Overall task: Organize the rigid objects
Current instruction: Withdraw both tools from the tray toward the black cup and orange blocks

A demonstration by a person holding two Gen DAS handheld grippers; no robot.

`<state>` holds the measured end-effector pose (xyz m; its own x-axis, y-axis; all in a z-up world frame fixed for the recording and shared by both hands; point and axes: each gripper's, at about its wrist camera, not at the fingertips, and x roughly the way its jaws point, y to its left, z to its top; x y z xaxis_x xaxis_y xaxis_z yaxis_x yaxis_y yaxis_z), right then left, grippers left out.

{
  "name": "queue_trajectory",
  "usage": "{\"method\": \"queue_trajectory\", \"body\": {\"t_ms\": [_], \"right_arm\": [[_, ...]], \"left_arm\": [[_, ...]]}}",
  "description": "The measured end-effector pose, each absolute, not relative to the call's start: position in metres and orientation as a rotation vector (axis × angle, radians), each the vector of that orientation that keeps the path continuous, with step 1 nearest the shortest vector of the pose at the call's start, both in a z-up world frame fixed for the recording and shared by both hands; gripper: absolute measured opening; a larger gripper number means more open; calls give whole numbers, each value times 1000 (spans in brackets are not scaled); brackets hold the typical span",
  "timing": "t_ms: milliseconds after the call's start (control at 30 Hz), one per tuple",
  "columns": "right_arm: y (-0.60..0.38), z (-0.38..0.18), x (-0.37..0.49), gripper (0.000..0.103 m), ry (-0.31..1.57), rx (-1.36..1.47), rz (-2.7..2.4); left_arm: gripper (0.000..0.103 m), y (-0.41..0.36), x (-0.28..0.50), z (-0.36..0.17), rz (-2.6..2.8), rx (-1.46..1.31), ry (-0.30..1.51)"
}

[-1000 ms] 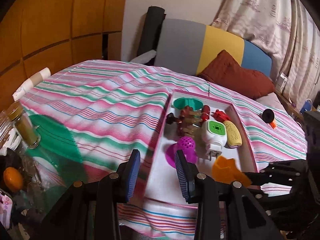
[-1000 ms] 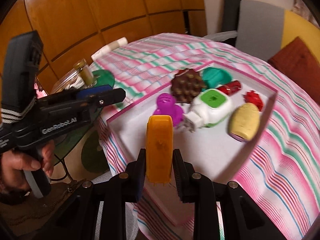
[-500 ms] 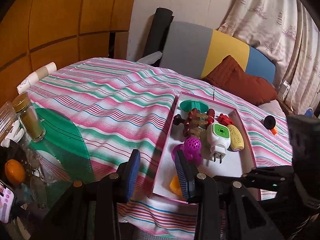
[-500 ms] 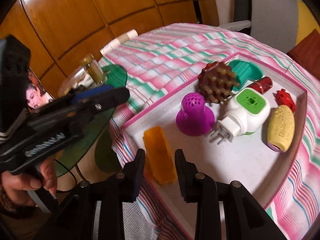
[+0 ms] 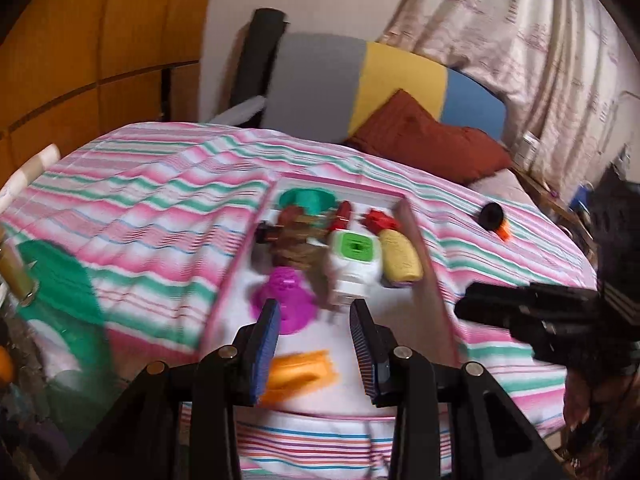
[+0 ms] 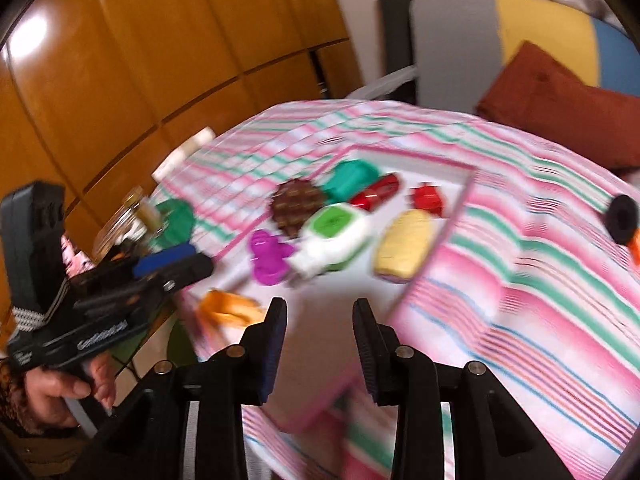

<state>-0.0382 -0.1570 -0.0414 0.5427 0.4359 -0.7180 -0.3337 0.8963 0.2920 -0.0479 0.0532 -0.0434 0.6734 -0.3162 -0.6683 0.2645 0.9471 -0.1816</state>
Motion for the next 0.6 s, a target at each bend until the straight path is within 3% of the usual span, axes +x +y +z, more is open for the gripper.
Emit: {"method": "queue_trajectory", "body": {"t_ms": [600], "right_arm": [[-279, -57, -38, 35, 929, 226, 139]], "left_arm": [[36, -52, -60, -35, -568, 84, 779]]}}
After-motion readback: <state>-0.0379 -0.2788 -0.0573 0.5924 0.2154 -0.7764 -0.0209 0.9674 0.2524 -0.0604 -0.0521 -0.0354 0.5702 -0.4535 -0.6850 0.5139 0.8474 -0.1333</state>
